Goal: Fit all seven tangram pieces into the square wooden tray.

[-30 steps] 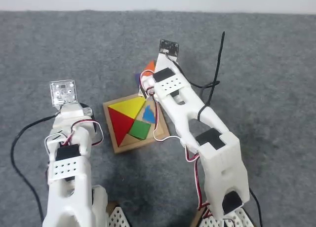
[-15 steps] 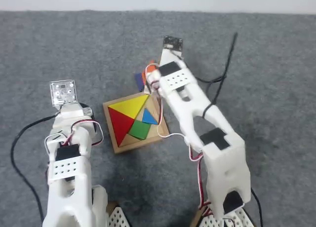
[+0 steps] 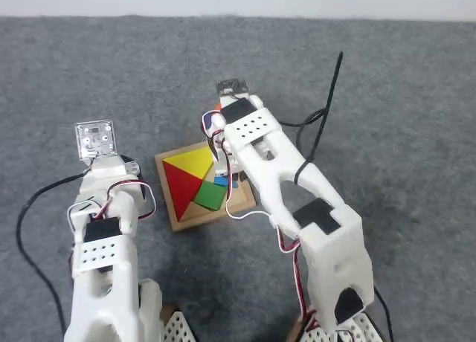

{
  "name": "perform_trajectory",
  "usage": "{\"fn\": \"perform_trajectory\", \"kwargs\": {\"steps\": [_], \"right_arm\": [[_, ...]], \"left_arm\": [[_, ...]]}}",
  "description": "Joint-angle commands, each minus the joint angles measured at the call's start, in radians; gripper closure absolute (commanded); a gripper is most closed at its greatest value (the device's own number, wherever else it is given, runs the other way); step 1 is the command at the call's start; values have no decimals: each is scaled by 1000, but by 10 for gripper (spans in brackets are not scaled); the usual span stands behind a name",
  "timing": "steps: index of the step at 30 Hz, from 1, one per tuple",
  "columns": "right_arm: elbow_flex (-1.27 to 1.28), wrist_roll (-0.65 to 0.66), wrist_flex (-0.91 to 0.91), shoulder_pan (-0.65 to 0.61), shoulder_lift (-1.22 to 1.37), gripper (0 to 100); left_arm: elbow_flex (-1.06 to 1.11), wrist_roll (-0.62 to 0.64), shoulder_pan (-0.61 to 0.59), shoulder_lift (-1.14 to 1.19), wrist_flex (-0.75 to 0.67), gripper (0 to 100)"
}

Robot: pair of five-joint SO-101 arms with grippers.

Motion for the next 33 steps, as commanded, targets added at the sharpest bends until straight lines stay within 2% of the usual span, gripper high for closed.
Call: {"fn": "perform_trajectory", "kwargs": {"steps": [1, 12, 19, 25, 33], "right_arm": [[-41, 12, -18, -28, -16, 975], [100, 8, -245, -38, -13, 991], [97, -49, -262, -44, 15, 991], [38, -51, -271, -111, 96, 991], [-75, -52, -263, -124, 124, 991]], "left_arm": [[-12, -12, 2, -25, -25, 988], [-12, -12, 2, -25, -25, 988], [-12, -12, 2, -25, -25, 988], [-12, -12, 2, -25, -25, 988], [-12, -12, 2, -25, -25, 988]]}}
